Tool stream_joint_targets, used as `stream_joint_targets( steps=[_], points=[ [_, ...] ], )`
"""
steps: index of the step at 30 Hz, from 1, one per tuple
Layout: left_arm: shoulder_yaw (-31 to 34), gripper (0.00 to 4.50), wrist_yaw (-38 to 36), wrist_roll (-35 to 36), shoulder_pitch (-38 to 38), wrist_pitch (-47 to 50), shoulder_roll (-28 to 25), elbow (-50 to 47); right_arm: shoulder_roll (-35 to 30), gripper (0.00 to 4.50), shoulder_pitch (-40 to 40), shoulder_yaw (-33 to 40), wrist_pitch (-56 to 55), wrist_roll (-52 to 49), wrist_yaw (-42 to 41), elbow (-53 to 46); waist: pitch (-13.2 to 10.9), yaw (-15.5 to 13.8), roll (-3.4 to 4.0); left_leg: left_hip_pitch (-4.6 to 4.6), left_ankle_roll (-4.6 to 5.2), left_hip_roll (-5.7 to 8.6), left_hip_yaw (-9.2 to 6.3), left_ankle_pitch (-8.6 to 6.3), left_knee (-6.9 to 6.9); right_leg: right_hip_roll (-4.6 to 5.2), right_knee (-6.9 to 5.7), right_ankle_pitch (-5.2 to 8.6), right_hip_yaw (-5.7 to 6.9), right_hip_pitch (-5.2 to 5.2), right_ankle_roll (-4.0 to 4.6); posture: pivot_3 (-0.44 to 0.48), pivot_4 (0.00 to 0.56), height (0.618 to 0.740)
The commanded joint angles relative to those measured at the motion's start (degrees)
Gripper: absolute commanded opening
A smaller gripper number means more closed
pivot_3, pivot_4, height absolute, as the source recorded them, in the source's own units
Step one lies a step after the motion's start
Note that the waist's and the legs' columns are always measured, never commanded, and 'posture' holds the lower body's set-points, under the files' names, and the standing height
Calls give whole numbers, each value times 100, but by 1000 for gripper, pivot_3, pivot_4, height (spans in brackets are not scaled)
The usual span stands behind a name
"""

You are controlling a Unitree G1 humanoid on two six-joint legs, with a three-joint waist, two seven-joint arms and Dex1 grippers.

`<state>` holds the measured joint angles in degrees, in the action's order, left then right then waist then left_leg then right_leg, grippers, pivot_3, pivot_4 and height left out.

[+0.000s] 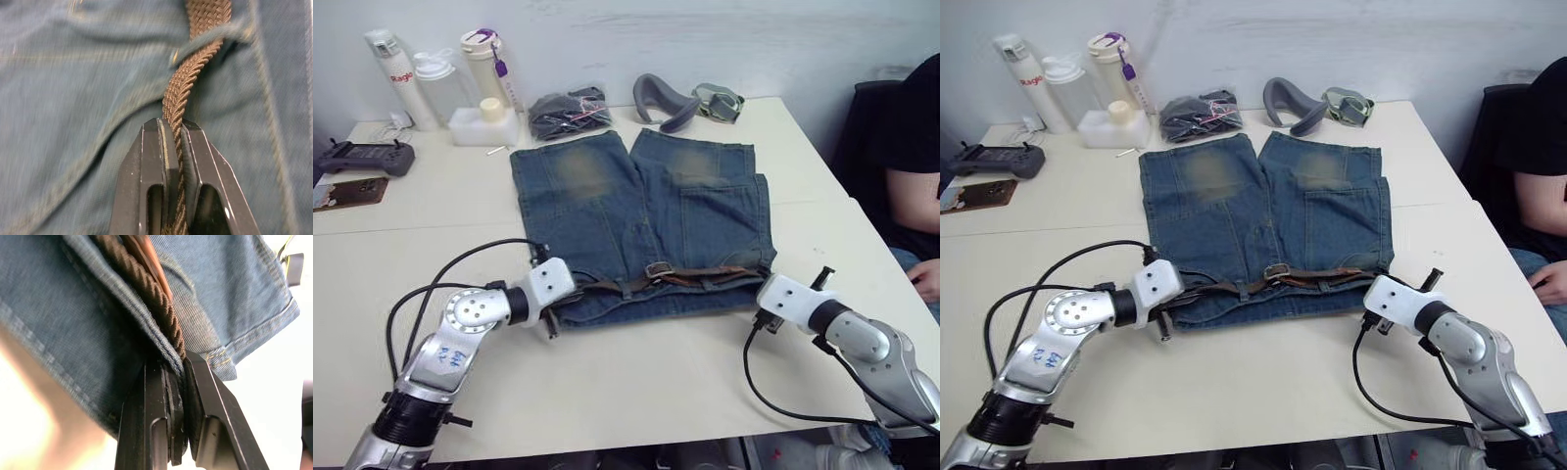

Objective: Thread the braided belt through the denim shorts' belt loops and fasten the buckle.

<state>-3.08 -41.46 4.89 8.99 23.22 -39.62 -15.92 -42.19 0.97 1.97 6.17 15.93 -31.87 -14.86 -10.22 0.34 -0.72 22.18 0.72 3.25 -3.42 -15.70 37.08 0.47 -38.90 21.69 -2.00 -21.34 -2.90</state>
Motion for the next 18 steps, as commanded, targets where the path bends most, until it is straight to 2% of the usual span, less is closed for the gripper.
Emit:
stream_joint_targets(
  steps=[1,11,18],
  points=[
    [600,0,120,130,-122,588,-241,245,-68,55,4,63,84,95,63,155,0,-12,0,0,0,0,0,0,1,0,0,0,1,0,0,0,150,740],
    [1034,0,416,96,-407,1102,-649,631,-107,55,-64,-19,194,42,116,318,0,79,0,-7,-5,-4,0,4,-1,-2,-6,-5,2,1,7,0,150,740],
    [810,0,-94,984,-237,849,-234,-42,-91,55,-89,-126,-347,-214,29,197,1,107,-2,-5,-5,-4,0,4,2,0,-4,-5,3,4,7,0,150,740]
  ],
)
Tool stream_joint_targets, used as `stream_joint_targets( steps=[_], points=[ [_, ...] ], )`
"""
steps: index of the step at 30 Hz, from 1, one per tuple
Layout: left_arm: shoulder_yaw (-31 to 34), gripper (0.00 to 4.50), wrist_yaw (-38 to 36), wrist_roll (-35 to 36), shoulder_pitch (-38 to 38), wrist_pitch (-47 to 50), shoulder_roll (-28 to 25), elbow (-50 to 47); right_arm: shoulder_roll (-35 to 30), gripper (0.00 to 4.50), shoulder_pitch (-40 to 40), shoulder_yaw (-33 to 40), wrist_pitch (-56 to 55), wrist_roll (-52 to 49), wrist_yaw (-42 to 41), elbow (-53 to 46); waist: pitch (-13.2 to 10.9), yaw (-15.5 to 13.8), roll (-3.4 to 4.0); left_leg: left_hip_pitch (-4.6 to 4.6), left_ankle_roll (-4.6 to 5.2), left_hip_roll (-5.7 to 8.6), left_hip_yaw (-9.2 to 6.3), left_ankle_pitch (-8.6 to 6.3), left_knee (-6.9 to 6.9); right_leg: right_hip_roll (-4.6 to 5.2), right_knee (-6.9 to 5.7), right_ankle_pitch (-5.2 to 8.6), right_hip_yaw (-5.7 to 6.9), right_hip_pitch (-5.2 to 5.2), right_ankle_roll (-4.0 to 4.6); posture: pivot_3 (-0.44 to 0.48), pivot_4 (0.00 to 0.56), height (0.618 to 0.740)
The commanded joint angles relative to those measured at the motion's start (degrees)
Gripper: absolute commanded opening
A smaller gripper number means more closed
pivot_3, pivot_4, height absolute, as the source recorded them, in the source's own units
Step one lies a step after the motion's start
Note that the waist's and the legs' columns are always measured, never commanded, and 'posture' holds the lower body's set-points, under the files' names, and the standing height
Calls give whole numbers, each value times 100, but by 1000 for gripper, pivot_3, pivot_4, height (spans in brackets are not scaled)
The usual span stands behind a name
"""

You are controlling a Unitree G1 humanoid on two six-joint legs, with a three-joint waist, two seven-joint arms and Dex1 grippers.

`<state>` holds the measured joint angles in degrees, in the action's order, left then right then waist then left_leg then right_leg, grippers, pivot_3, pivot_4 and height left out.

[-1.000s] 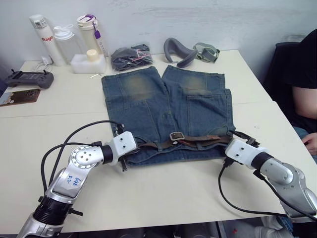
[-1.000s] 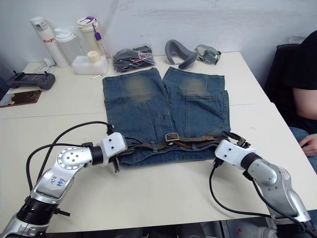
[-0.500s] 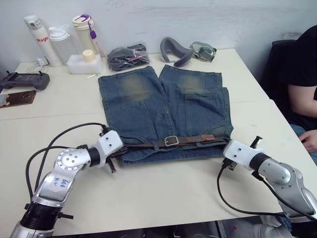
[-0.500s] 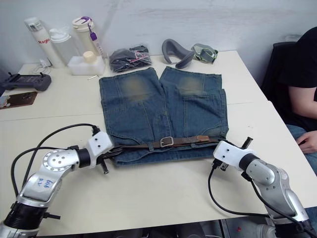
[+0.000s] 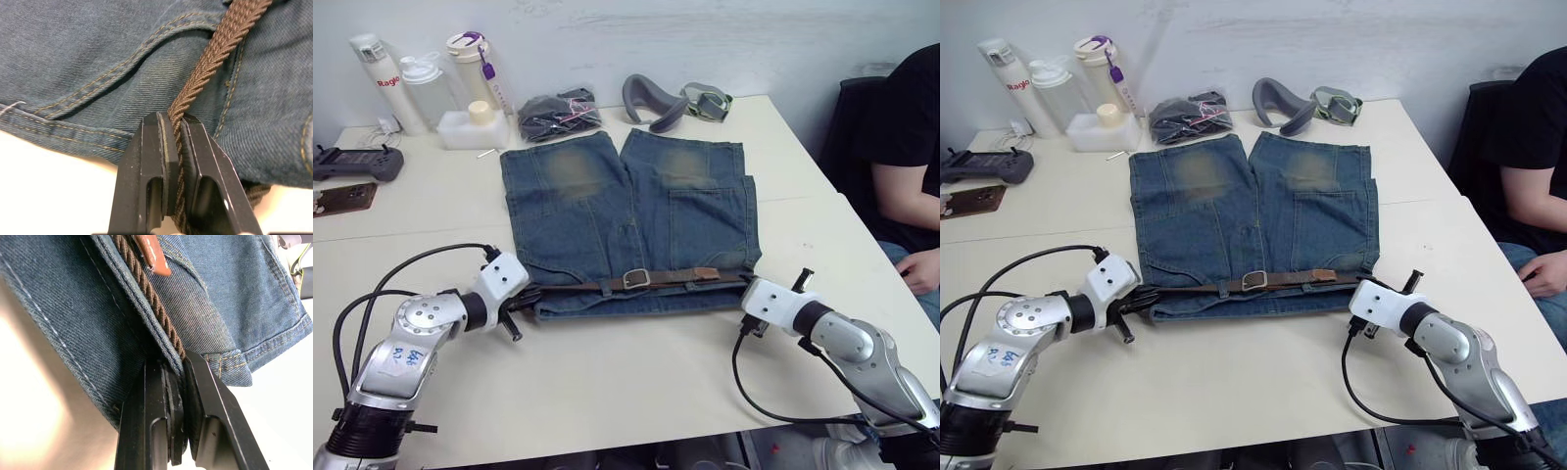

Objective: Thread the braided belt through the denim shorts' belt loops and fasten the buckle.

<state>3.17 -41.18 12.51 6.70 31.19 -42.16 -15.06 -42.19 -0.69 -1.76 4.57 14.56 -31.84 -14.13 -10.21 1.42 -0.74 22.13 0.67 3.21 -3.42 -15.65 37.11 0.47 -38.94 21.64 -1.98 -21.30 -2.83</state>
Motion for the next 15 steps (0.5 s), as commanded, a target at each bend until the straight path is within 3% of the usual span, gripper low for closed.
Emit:
stream_joint_targets(
  steps=[1,4,6,8,12,13,15],
  points=[
    [143,0,-186,316,19,76,48,-200,-57,55,78,239,-308,-194,-25,69,0,-1,-1,1,0,0,0,0,0,0,1,0,0,0,0,0,150,740],
    [181,1233,-293,578,76,184,103,-266,-19,0,110,284,-545,-518,-191,-72,0,0,0,3,0,0,0,0,-1,0,4,0,0,-1,0,0,150,740],
    [204,2166,-415,683,99,158,57,-283,-101,907,165,322,-632,-727,-417,-187,-1,1,-1,4,0,0,0,0,-4,0,4,0,0,-3,0,0,150,740],
    [233,2893,-662,852,115,158,-58,-330,-236,1529,210,381,-717,-943,-698,-299,-1,4,-1,5,0,0,0,0,-5,0,5,0,0,-4,0,0,150,740],
    [477,4457,-1492,1708,95,987,-607,-614,-705,3277,418,826,-533,-1830,-1588,-717,-2,4,-1,5,0,0,0,0,-5,-1,6,0,0,-4,0,0,150,740],
    [629,4500,-1736,2024,89,1300,-809,-641,-805,3435,463,1025,-345,-2222,-1838,-866,-2,5,-1,5,0,0,0,0,-4,0,5,0,0,-4,0,0,150,740],
    [900,4500,-2111,2543,90,1780,-1140,-631,-931,4288,489,1389,261,-3072,-2175,-1133,-29,1,-14,6,0,0,0,0,-4,0,7,0,0,-3,0,0,150,740]
  ],
)
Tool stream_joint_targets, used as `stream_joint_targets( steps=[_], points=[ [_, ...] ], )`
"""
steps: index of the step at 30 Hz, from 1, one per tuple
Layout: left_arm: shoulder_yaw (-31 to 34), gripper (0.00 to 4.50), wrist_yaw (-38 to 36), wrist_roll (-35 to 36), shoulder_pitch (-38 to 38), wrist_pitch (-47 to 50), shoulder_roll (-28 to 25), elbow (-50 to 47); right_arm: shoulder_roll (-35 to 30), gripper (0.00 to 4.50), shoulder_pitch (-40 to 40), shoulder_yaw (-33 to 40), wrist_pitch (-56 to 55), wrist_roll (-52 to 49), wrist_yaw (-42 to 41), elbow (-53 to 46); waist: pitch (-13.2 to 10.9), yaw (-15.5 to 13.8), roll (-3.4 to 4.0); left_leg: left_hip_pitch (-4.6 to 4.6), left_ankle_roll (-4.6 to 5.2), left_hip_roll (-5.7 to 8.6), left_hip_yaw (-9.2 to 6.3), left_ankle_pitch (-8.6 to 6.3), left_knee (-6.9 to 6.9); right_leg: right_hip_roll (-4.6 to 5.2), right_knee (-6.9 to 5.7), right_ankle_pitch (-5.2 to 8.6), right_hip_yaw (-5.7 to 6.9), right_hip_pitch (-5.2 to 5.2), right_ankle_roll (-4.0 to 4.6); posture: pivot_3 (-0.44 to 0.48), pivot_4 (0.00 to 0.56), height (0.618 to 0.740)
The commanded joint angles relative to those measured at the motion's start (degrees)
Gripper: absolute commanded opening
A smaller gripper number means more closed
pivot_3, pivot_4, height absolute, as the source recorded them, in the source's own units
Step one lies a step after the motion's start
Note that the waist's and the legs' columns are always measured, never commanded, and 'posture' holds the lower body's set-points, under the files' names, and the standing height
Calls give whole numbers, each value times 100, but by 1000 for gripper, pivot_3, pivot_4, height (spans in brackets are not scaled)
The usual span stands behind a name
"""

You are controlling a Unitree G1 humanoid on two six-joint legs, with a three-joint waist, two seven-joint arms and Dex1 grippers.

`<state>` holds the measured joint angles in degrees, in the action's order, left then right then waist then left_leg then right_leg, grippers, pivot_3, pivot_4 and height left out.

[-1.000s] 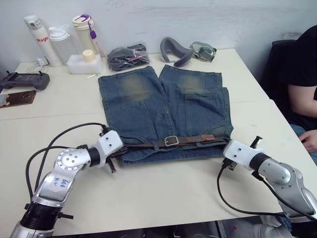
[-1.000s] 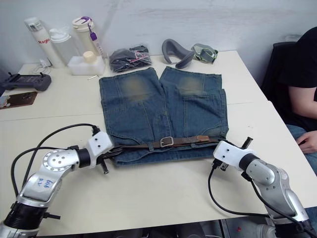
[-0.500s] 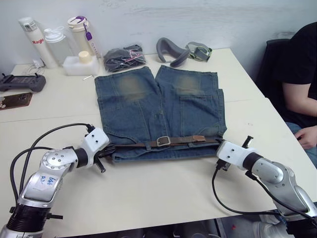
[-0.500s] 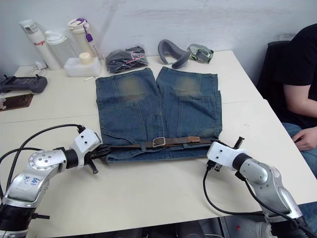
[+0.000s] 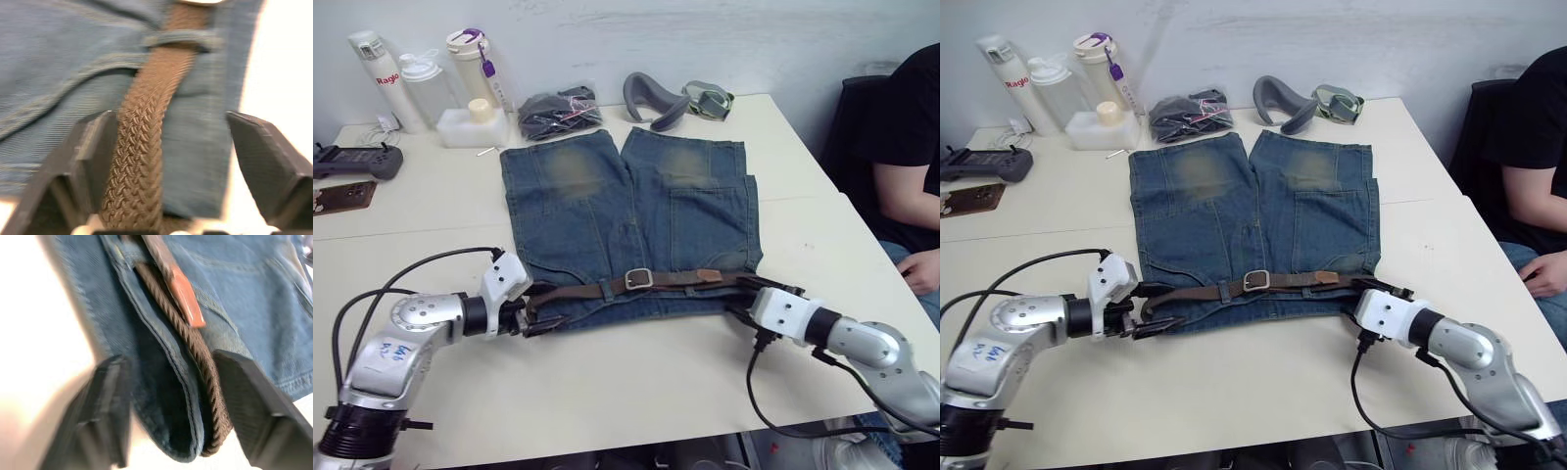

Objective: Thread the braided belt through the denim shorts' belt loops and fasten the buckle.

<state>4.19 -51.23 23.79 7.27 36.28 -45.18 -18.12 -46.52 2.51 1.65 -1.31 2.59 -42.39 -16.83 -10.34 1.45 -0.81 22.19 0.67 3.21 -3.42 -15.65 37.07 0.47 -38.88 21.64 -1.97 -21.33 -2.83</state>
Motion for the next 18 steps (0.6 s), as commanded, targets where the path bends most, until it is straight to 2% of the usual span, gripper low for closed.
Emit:
stream_joint_targets(
  steps=[1,3,6,9,12,15,18],
  points=[
    [990,4500,-1295,1771,82,1674,-1077,-263,-620,4404,198,1236,1290,-2361,-1317,-966,-19,2,-9,2,1,0,0,0,0,0,1,0,1,-1,0,0,150,740],
    [1267,4500,-1568,2173,208,2086,-1397,-96,-855,4404,267,1521,1873,-2957,-1634,-1029,-22,13,-11,0,1,-2,-1,0,-1,0,2,1,1,0,1,0,150,740],
    [1656,4500,-1237,2458,949,2286,-1262,693,-979,4404,-26,1932,2606,-3673,-1698,-727,-42,-22,-28,1,2,-4,-2,-1,-2,1,5,1,3,0,3,0,150,740],
    [1756,4500,-820,2175,1502,1959,-1124,1350,-867,4404,-634,2030,2967,-3937,-1432,-282,-43,-46,-30,2,8,-3,-3,3,2,4,11,-5,7,2,7,0,150,740],
    [1737,4500,-645,1938,1650,1674,-1072,1709,-759,4404,-969,2090,3238,-4049,-1221,106,-45,-43,-30,9,10,-3,-2,4,-7,4,35,-17,6,0,4,0,150,740],
    [1521,4500,-705,1360,1406,898,-1145,1973,-654,4404,-1187,2118,3371,-4062,-1113,452,-45,-42,-29,32,12,-3,-2,1,-15,3,52,-16,5,-22,5,0,150,740],
    [1431,4500,-705,588,893,-532,-979,2144,-742,4404,-1177,1984,3379,-4057,-1504,711,-45,-37,-27,41,16,-4,0,-2,-22,4,76,-15,5,-24,6,0,150,740]
  ],
)
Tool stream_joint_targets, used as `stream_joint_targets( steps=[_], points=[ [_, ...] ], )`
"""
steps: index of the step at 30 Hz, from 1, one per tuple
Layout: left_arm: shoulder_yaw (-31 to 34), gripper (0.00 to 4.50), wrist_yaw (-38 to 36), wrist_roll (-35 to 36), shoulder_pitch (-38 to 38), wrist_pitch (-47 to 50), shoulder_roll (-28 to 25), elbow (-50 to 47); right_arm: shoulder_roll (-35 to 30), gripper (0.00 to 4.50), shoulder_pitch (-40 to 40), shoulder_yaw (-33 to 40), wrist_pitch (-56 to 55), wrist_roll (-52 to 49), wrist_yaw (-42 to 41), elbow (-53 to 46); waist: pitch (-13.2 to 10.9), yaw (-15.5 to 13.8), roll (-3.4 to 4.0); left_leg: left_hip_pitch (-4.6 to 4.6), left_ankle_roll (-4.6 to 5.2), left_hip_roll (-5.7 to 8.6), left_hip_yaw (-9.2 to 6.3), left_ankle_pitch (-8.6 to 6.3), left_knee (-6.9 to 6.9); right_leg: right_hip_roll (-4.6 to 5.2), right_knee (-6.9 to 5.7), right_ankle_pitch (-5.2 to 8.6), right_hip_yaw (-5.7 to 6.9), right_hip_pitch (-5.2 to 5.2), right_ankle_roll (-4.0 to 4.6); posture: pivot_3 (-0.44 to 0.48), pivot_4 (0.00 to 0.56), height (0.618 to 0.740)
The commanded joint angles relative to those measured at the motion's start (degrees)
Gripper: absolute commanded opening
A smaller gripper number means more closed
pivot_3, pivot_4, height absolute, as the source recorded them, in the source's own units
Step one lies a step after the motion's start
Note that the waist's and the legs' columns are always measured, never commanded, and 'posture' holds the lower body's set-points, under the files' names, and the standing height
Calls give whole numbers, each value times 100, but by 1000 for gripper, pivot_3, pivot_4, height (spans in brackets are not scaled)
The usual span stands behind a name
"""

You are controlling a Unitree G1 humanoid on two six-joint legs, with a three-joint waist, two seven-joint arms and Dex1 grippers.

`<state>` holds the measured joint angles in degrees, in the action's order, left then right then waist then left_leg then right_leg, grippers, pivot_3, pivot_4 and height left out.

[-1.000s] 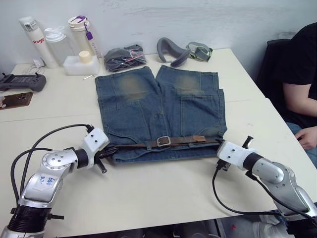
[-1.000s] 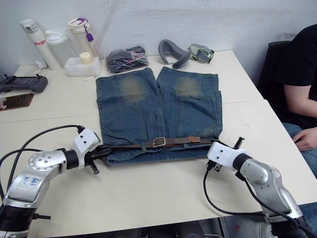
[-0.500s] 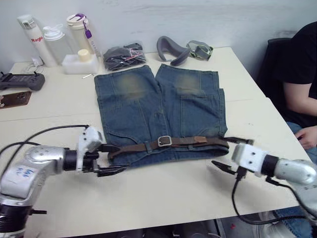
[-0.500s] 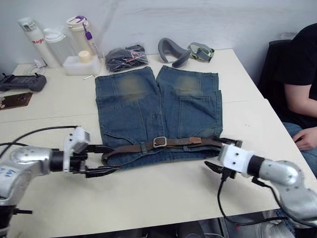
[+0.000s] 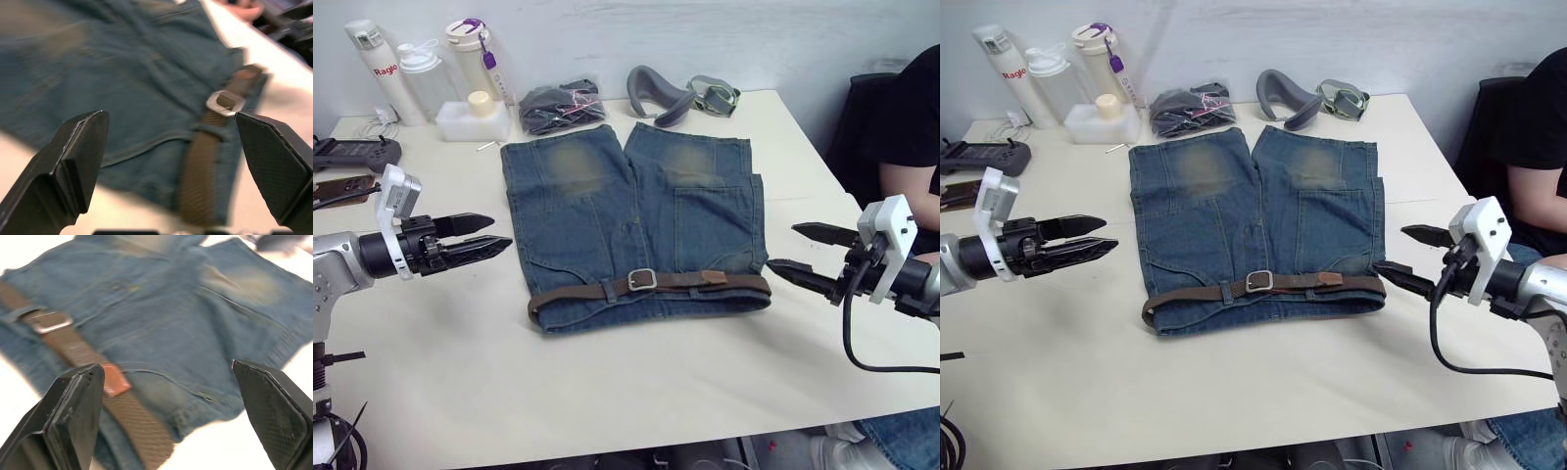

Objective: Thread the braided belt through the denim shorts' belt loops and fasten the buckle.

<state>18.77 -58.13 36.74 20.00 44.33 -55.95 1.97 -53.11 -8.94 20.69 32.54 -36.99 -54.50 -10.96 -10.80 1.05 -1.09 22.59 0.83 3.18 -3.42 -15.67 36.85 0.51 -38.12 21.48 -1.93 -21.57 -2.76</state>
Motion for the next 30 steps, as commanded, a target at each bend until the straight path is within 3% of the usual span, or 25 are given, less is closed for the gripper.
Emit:
stream_joint_targets(
  steps=[1,9,23,26,29,30],
  points=[
    [-50,4500,53,-931,-498,-1754,156,173,-99,4404,-25,45,-19,-42,-315,159,1,6,1,5,3,0,0,-2,-5,0,9,0,0,-1,0,0,150,740],
    [90,4500,-124,-742,-1035,-1871,442,-11,-51,4404,10,-141,-264,217,-666,600,0,-95,2,24,25,0,4,-17,13,5,21,-1,0,-6,-2,0,150,740],
    [79,4500,1,-724,-1058,-1967,729,-25,98,4404,-169,-246,-656,607,-511,741,0,-70,5,20,25,0,4,-17,18,4,8,-8,1,-5,-12,0,150,740],
    [69,4500,14,-717,-1044,-1950,754,-58,162,4404,-170,-211,-660,590,-468,727,0,78,16,37,23,124,-224,80,-57,117,22,-1,248,73,0,0,150,740],
    [68,4500,20,-716,-1041,-1970,777,-73,149,4404,-205,-206,-501,562,-414,795,-6,51,24,41,8,282,-435,222,-161,262,39,28,463,102,0,0,150,740],
    [68,4500,22,-714,-1039,-1975,785,-80,143,4404,-218,-198,-445,549,-405,819,-13,-1,35,47,-39,277,-414,258,-159,280,34,36,452,75,-3,0,150,740]
  ],
)
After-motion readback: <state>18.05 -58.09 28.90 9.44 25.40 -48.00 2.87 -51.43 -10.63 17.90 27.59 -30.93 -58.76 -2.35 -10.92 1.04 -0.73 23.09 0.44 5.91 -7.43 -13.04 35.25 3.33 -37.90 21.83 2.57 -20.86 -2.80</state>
